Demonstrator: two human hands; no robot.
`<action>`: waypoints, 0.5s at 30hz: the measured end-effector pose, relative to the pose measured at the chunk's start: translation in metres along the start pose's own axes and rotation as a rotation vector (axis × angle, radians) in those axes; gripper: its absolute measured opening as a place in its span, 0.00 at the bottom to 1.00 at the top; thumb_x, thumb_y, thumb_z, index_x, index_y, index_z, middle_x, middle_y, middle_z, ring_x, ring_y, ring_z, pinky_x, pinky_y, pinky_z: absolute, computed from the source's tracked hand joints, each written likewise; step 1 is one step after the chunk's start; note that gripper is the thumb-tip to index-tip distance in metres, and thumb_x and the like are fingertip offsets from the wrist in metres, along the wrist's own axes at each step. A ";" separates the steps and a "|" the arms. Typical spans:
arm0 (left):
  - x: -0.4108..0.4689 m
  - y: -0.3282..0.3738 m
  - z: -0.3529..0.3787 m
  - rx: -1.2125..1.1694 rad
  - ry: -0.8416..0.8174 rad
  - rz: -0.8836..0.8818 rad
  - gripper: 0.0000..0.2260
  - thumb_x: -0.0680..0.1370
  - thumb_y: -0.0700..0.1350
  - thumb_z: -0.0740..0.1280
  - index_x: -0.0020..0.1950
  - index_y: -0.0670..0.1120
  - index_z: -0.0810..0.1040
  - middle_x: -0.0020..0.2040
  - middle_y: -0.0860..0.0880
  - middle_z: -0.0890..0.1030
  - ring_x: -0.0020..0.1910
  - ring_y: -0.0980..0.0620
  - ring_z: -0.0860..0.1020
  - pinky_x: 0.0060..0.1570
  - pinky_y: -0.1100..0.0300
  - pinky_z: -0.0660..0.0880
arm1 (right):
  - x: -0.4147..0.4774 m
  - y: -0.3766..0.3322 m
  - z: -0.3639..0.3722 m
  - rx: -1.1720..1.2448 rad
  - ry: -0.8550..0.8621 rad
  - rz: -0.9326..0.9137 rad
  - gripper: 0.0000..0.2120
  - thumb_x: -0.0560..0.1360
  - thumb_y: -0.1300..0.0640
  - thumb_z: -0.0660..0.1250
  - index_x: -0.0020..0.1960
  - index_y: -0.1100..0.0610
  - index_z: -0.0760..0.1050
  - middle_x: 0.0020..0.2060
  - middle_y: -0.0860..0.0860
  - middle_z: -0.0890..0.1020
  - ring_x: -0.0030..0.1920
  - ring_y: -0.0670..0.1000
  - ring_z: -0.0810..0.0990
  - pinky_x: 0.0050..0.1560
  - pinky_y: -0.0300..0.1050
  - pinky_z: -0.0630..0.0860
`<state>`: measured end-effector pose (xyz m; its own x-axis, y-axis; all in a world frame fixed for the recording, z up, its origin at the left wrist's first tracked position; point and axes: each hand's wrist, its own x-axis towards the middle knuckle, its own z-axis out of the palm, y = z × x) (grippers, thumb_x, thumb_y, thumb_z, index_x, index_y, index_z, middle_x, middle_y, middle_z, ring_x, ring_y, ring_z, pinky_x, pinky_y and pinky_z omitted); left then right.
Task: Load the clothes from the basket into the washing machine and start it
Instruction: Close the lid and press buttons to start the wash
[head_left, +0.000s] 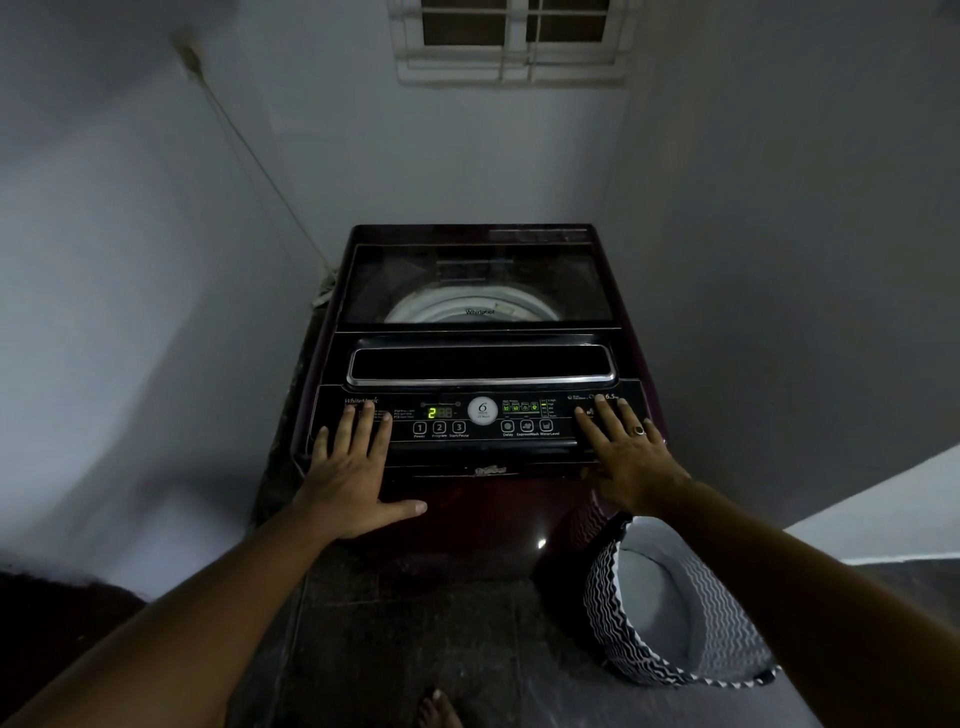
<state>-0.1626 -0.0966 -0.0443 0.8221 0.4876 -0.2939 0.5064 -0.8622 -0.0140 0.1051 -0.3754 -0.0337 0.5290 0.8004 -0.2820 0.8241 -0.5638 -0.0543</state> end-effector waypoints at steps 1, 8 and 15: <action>-0.002 0.000 0.000 -0.002 -0.010 0.002 0.61 0.62 0.85 0.49 0.80 0.47 0.31 0.78 0.43 0.27 0.78 0.42 0.29 0.76 0.36 0.40 | -0.002 0.000 0.001 0.000 -0.006 0.000 0.43 0.80 0.38 0.59 0.82 0.48 0.35 0.81 0.56 0.36 0.80 0.62 0.35 0.78 0.66 0.46; -0.008 0.000 -0.001 -0.003 -0.069 0.004 0.62 0.61 0.86 0.50 0.79 0.47 0.29 0.77 0.43 0.25 0.77 0.41 0.27 0.76 0.35 0.40 | -0.008 -0.002 0.002 -0.003 -0.010 0.001 0.45 0.79 0.38 0.61 0.82 0.48 0.34 0.81 0.56 0.36 0.80 0.62 0.36 0.79 0.66 0.46; -0.006 0.000 -0.004 -0.007 -0.125 -0.001 0.64 0.60 0.86 0.52 0.78 0.49 0.27 0.75 0.44 0.22 0.76 0.42 0.25 0.76 0.35 0.37 | -0.006 -0.005 0.005 -0.020 -0.018 0.012 0.48 0.77 0.38 0.63 0.81 0.48 0.33 0.80 0.57 0.35 0.80 0.63 0.35 0.78 0.67 0.45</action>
<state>-0.1665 -0.0993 -0.0383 0.7830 0.4670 -0.4109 0.5093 -0.8606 -0.0074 0.0971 -0.3786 -0.0363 0.5349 0.7899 -0.2999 0.8218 -0.5688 -0.0323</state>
